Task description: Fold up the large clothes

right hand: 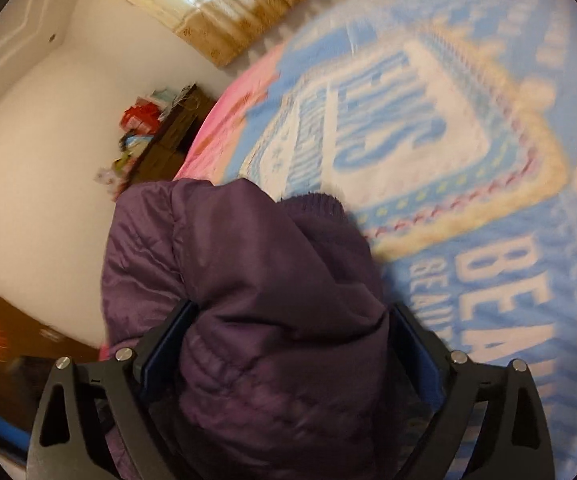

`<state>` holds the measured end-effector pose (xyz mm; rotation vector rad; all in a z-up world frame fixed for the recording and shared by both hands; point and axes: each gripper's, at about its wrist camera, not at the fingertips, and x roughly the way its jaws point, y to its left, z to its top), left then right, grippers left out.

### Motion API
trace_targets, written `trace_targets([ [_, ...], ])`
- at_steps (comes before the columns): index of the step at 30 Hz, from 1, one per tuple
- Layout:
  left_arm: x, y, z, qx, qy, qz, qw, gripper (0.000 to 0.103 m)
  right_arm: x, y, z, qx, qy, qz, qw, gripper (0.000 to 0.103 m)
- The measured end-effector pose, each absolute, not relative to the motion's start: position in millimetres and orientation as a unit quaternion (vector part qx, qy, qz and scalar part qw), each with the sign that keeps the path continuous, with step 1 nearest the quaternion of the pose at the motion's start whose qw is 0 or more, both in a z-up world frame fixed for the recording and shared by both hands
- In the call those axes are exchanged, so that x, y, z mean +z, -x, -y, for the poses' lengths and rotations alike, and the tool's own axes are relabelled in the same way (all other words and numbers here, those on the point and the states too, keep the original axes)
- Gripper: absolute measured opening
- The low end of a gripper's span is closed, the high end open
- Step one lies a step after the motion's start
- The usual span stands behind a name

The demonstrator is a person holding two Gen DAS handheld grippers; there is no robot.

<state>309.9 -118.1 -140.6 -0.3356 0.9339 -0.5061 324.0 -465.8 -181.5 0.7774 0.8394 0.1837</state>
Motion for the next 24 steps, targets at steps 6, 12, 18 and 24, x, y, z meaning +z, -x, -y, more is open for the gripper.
trace_targets([
  [6,-152.6,-313.4,113.0,-0.259,0.189,-0.45,0.833,0.103,-187.5,-332.7,465.4,0.119,-0.376,-0.401,0.827,0.096],
  [12,-154.7,-313.3,116.0,-0.264,0.196,-0.447,0.832,0.103,-189.5,-332.6,464.3,0.126,-0.378,-0.396,0.827,0.096],
  [18,-159.6,-317.6,108.2,-0.286,0.204,-0.445,0.824,0.103,-187.0,-335.6,464.9,0.133,-0.366,-0.406,0.827,0.091],
  [24,-145.2,-308.6,105.7,-0.31,0.169,-0.425,0.833,0.1,-169.5,-323.8,454.0,0.151,-0.357,-0.388,0.836,0.064],
])
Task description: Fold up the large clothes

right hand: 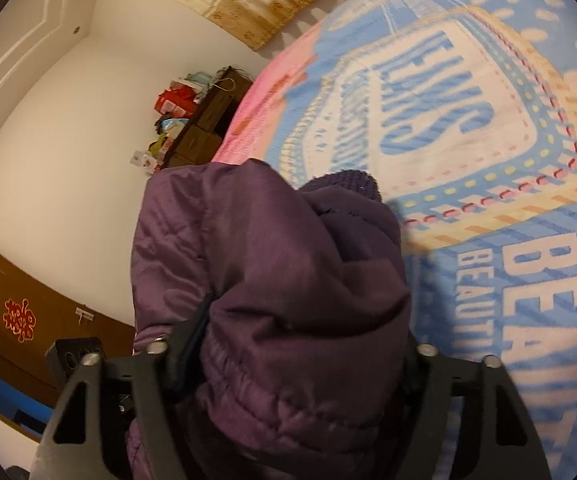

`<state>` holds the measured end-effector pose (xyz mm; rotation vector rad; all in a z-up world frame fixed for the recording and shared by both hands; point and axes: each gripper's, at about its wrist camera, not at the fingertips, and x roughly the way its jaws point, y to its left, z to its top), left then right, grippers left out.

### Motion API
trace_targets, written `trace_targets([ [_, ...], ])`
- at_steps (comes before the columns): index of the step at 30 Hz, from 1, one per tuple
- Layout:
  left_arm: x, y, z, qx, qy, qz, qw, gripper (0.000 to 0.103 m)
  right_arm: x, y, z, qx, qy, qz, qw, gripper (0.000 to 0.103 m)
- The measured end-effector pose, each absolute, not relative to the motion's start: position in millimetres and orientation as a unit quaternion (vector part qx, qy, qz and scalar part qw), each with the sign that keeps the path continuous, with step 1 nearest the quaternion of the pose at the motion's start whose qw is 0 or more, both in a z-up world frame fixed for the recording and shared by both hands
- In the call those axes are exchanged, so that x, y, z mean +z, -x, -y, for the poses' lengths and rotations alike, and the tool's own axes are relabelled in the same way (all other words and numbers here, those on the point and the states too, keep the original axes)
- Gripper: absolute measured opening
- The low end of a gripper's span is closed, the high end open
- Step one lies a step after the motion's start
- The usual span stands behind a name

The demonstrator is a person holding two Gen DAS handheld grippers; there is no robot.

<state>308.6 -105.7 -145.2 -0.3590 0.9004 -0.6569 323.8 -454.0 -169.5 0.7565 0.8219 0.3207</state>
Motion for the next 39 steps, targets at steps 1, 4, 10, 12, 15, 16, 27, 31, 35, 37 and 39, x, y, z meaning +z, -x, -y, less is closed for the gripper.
trace_targets([
  [1,-141.3,-306.3,103.7,-0.311,0.166,-0.423,0.835,0.099,-164.3,-320.3,450.0,0.158,-0.358,-0.382,0.837,0.061],
  [4,-125.8,-297.2,95.2,-0.308,0.149,-0.413,0.844,0.099,-150.7,-312.0,433.5,0.179,-0.359,-0.368,0.839,0.056],
  [10,-104.9,-280.0,54.3,-0.271,0.137,-0.399,0.865,0.099,-130.5,-312.6,371.5,0.223,-0.336,-0.373,0.836,0.053],
  [12,-99.6,-274.6,31.9,-0.254,0.133,-0.398,0.871,0.099,-126.4,-318.9,345.7,0.241,-0.33,-0.379,0.83,0.052],
  [15,-91.1,-267.6,-4.2,-0.225,0.131,-0.393,0.882,0.099,-124.7,-333.2,304.0,0.274,-0.328,-0.386,0.818,0.052],
  [16,-89.1,-265.2,-14.2,-0.216,0.129,-0.39,0.886,0.099,-125.1,-338.9,289.6,0.285,-0.328,-0.389,0.813,0.052],
  [27,-83.3,-266.8,-145.9,-0.084,0.154,-0.378,0.909,0.099,-139.4,-403.3,111.8,0.385,-0.303,-0.431,0.758,0.051],
  [31,-99.5,-279.9,-166.4,-0.064,0.174,-0.393,0.901,0.099,-153.4,-419.5,75.8,0.389,-0.295,-0.449,0.748,0.051],
  [35,-121.9,-294.1,-169.9,-0.061,0.19,-0.411,0.89,0.101,-172.9,-434.9,66.6,0.376,-0.296,-0.464,0.745,0.051],
  [37,-126.8,-298.9,-169.7,-0.06,0.181,-0.408,0.893,0.103,-180.9,-441.2,70.3,0.371,-0.301,-0.467,0.744,0.051],
  [39,-130.0,-304.8,-160.9,-0.057,0.17,-0.408,0.895,0.103,-191.3,-446.7,77.0,0.367,-0.311,-0.469,0.74,0.051],
])
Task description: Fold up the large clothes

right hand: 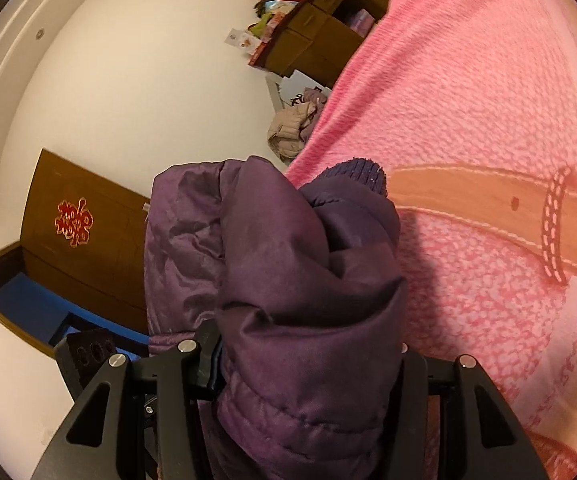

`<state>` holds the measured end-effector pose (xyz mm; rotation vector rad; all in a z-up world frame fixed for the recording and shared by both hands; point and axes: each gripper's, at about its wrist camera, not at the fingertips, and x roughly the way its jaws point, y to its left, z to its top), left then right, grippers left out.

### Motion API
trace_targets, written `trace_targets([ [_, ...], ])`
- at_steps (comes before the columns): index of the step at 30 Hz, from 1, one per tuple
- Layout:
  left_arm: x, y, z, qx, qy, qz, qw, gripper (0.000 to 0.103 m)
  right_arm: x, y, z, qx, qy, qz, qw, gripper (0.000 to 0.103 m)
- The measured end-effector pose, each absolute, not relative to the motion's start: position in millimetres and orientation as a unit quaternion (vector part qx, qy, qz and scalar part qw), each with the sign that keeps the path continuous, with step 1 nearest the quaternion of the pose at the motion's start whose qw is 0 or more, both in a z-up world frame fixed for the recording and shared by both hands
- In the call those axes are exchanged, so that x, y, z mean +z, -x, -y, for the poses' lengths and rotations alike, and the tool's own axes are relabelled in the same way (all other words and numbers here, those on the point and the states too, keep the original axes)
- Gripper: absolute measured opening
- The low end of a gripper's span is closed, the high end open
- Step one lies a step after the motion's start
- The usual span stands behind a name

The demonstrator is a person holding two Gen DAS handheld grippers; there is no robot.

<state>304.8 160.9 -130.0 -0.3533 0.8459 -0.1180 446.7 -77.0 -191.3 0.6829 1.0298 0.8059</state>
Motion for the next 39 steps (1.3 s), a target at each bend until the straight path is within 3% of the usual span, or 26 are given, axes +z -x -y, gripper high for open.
trace_targets([
  [10,-133.0,-308.1,-182.3,-0.047,0.177,-0.412,0.893,0.103,-221.1,-451.1,87.9,0.361,-0.331,-0.471,0.734,0.059],
  [39,-138.4,-273.4,-175.5,-0.034,0.191,-0.39,0.9,0.103,-220.4,-441.9,87.1,0.362,-0.308,-0.458,0.751,0.062],
])
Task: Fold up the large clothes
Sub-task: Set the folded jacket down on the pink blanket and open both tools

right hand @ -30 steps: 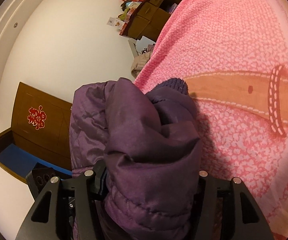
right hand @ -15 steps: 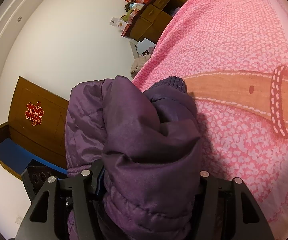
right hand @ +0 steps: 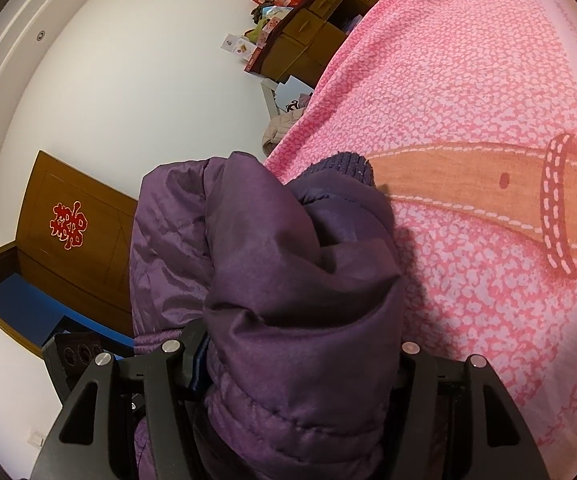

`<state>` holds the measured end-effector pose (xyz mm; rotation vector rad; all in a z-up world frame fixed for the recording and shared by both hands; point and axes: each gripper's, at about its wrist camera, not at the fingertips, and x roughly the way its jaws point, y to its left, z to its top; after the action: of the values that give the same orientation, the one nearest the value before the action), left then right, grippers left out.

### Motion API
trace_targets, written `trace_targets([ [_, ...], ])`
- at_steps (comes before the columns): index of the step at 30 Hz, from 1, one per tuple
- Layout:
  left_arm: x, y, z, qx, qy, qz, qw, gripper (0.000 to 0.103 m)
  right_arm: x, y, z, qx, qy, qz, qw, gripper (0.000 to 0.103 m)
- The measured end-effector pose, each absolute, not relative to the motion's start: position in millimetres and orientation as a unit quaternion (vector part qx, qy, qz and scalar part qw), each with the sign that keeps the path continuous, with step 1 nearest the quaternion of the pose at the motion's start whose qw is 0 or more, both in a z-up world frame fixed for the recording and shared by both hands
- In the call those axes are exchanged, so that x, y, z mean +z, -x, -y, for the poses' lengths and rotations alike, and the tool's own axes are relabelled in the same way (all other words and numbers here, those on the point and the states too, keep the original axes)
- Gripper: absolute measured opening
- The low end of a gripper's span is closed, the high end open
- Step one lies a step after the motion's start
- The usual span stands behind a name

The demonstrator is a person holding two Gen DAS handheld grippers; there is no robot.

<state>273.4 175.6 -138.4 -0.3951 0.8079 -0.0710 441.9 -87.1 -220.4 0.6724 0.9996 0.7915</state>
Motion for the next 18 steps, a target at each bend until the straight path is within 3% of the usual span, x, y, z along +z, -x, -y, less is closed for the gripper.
trace_targets([
  [5,-124.5,-261.3,-182.6,-0.028,0.198,-0.39,0.899,0.103,-203.5,-438.0,99.2,0.336,-0.318,-0.461,0.757,0.074],
  [10,-72.2,-216.0,-178.6,0.003,0.121,-0.311,0.943,0.103,-161.4,-419.9,127.6,0.31,-0.319,-0.42,0.791,0.077],
  [18,-28.0,-161.0,-172.0,0.021,0.055,-0.266,0.962,0.103,-59.6,-324.1,112.1,0.203,-0.147,-0.324,0.912,0.078],
])
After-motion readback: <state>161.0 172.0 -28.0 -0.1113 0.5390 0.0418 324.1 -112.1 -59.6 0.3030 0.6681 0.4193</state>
